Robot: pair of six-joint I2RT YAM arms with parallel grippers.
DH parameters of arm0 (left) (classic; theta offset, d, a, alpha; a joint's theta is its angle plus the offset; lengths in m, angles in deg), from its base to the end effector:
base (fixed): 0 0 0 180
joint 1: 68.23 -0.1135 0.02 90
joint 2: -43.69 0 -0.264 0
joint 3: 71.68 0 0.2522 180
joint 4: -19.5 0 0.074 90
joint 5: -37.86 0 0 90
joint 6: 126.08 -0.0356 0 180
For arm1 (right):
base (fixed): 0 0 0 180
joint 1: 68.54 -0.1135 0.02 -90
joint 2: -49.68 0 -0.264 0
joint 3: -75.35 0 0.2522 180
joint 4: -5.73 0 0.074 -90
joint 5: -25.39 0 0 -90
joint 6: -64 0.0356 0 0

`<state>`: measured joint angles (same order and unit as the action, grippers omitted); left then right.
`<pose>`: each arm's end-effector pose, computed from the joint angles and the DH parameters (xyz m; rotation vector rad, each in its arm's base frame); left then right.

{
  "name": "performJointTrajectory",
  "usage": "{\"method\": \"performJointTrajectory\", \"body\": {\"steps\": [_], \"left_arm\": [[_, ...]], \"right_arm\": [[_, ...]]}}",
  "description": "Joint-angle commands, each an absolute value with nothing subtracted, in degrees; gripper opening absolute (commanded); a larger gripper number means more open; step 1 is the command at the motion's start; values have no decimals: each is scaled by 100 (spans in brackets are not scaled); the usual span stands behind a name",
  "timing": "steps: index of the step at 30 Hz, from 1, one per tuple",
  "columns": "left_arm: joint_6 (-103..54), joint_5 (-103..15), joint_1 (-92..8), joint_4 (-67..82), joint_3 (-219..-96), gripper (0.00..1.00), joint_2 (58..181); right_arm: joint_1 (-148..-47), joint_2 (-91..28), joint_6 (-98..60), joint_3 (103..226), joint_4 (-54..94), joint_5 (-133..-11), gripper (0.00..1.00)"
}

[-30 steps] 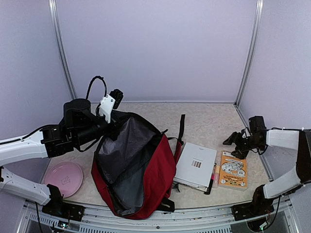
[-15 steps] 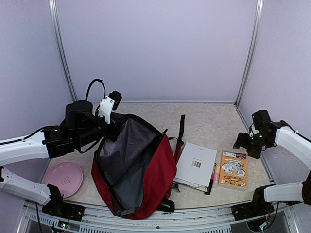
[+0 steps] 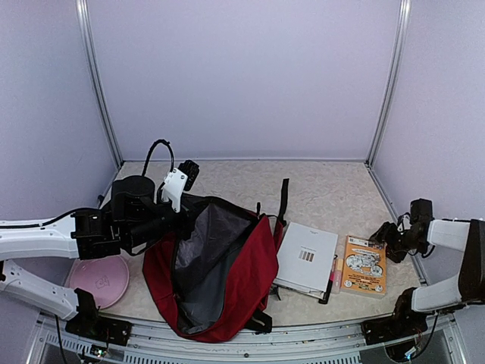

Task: Pack the student bag
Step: Pick up the book from the center of the board.

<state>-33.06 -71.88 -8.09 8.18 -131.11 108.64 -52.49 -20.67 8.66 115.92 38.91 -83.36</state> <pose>0.1409 -0.2214 0.2973 0.6765 1.7440 -0.4460 0.1945 -0.0440 0.1409 1.0510 2.4662 0.5406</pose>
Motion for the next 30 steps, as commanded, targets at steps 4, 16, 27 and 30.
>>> {"method": "performJointTrajectory", "body": {"steps": [4,16,27,30], "left_arm": [[-2869,-7575,-527,1031,-12775,0,10610],[-3105,-7903,-534,936,-12912,0,10798],[-3245,-8050,319,314,-14794,78,11250],[-3575,-8487,1015,891,-15007,78,11768]], "right_arm": [[-5411,-1950,460,10680,3385,-10007,76],[-6202,-1983,259,11090,3507,-9552,47],[-6336,-1529,68,11213,3590,-9480,50],[-6336,-1394,154,11239,3629,-9385,59]]}}
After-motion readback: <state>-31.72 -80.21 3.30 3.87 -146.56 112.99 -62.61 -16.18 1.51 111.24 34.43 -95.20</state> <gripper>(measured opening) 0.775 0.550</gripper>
